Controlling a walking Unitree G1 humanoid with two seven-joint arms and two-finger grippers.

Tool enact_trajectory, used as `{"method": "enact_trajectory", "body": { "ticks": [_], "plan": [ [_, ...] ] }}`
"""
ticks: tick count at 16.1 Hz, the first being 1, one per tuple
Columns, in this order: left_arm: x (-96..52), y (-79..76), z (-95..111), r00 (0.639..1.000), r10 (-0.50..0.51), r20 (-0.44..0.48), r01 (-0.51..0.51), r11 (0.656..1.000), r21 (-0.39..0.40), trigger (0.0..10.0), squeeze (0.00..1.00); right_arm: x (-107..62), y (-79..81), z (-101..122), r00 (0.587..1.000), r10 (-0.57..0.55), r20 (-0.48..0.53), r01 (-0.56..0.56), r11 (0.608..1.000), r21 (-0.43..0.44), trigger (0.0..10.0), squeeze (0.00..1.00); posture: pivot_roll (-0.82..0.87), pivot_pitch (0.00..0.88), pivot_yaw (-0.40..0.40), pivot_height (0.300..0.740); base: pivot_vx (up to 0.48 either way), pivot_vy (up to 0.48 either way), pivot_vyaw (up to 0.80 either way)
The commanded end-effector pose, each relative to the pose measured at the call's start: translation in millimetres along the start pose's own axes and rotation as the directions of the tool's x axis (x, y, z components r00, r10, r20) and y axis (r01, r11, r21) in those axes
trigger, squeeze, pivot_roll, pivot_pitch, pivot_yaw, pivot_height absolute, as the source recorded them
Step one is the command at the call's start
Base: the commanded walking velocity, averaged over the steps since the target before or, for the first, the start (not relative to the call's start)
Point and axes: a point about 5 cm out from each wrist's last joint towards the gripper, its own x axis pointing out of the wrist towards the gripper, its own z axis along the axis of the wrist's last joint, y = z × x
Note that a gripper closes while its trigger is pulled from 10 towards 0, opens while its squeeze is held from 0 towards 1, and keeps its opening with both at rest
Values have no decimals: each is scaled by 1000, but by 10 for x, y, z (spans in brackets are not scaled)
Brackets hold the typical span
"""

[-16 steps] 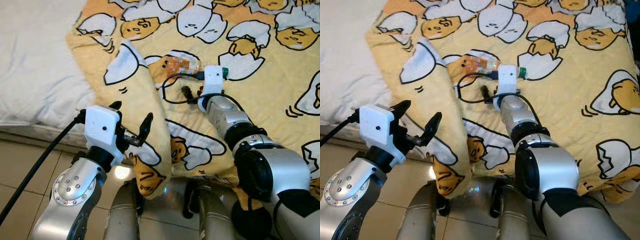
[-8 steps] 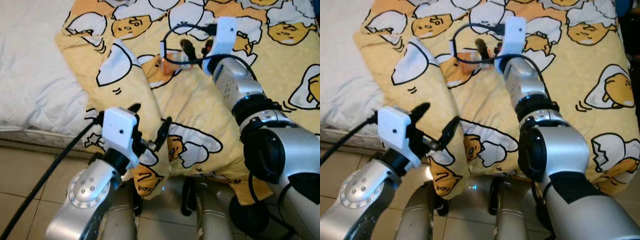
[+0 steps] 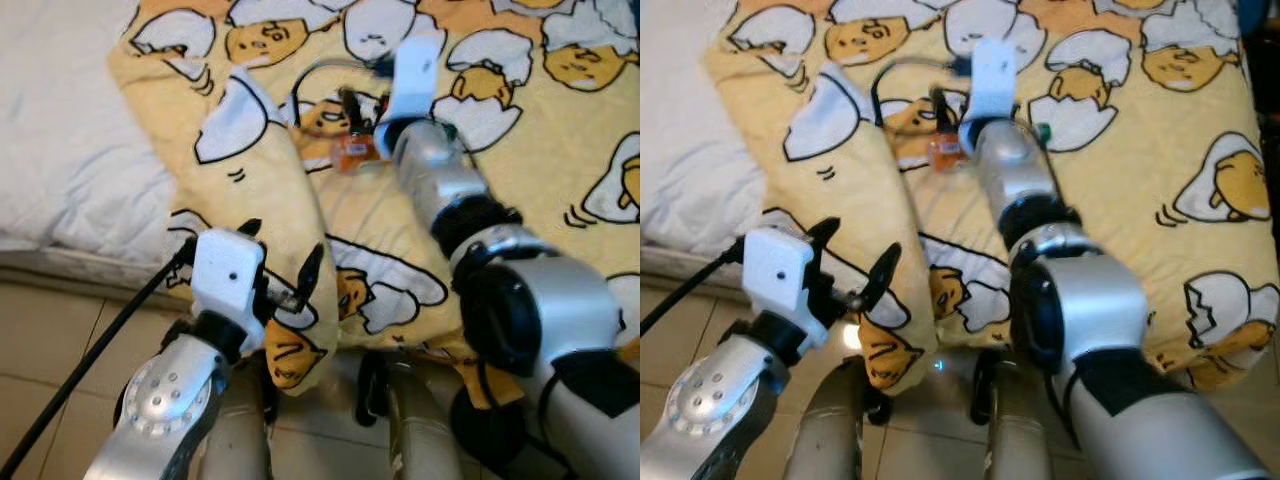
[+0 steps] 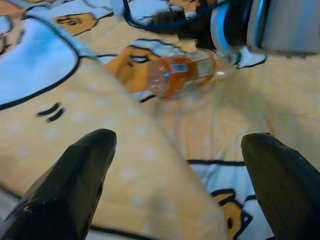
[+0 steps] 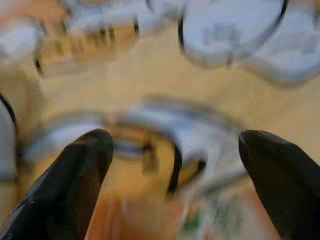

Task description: Clean up the room

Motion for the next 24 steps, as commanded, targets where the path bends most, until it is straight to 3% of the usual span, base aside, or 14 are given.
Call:
{"method": "enact_trajectory", "body": {
  "ticks": [1,5,7,9,12,14,16,19,22,24],
  "plan": [
    [-39,-3,-9,1000,5,-5,-5,1000,11,10000,0,-48,-10,-311,992,-25,-121,25,1000,-6,10000,0,333,414,-42,697,0,0,0],
    [31,38,-23,1000,6,7,-6,1000,12,10000,0,-118,-107,-563,982,-46,-184,46,999,-7,10000,0,274,386,-48,697,0,0,0],
    [86,79,3,1000,4,25,-4,1000,21,10000,0,-129,-127,-584,985,-40,-170,39,999,-12,10000,0,240,382,-30,697,0,0,0],
    [113,89,16,999,0,35,-1,1000,28,10000,0,-136,-152,-589,987,-47,-154,54,998,39,10000,0,214,374,-21,697,0,0,0],
    [195,100,19,999,-7,53,5,999,36,10000,0,-190,-184,-732,987,-46,-157,54,997,51,10000,0,159,340,-19,697,0,0,0],
    [293,126,29,997,-11,79,8,999,46,10000,0,-213,-341,-716,988,-86,-125,96,992,84,10000,4,142,317,-25,697,0,0,0],
    [384,150,45,994,-5,105,0,999,52,10000,0,-200,-452,-564,992,-115,-44,119,988,98,10000,8,111,275,-27,697,0,0,0],
    [461,165,45,992,-11,127,3,998,65,10000,0,-184,-377,-401,994,-75,83,74,997,15,10000,4,92,243,-34,697,0,0,0],
    [574,205,78,985,-6,174,-13,994,110,10000,0,-282,-365,-265,954,-75,289,94,994,-53,10000,0,65,187,-40,697,0,0,0],
    [614,232,73,984,-9,178,-13,992,122,10000,0,-395,-460,-245,927,-119,356,158,984,-83,10000,0,44,166,-38,697,0,0,0]
  ]
}}
